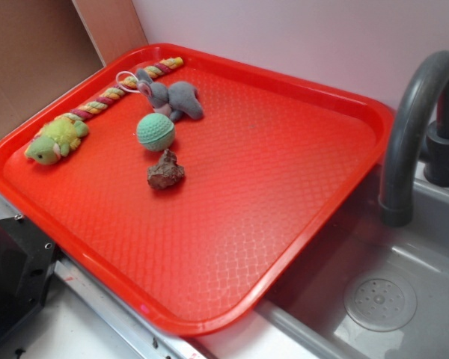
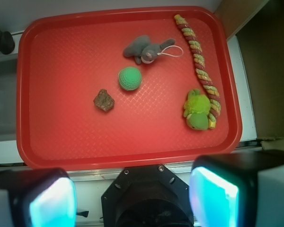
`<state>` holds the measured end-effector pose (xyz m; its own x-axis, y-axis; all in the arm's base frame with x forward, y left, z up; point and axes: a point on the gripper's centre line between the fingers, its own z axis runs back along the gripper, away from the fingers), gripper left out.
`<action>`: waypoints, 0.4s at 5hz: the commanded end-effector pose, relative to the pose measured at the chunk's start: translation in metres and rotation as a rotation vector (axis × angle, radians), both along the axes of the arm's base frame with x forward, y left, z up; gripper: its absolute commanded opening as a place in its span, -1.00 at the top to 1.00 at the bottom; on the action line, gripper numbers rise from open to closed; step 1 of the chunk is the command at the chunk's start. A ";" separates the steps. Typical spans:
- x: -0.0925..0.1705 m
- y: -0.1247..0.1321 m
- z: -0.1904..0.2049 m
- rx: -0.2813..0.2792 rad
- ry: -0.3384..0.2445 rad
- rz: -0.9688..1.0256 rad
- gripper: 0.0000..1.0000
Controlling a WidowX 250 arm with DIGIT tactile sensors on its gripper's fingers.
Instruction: Grab the multicolored rope.
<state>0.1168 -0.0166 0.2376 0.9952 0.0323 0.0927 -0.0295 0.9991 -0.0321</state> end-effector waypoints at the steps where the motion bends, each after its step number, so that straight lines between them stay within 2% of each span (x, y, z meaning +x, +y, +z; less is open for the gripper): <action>1: 0.000 0.000 0.000 0.000 0.000 0.000 -1.00; 2: 0.026 0.013 -0.010 0.026 0.032 0.034 -1.00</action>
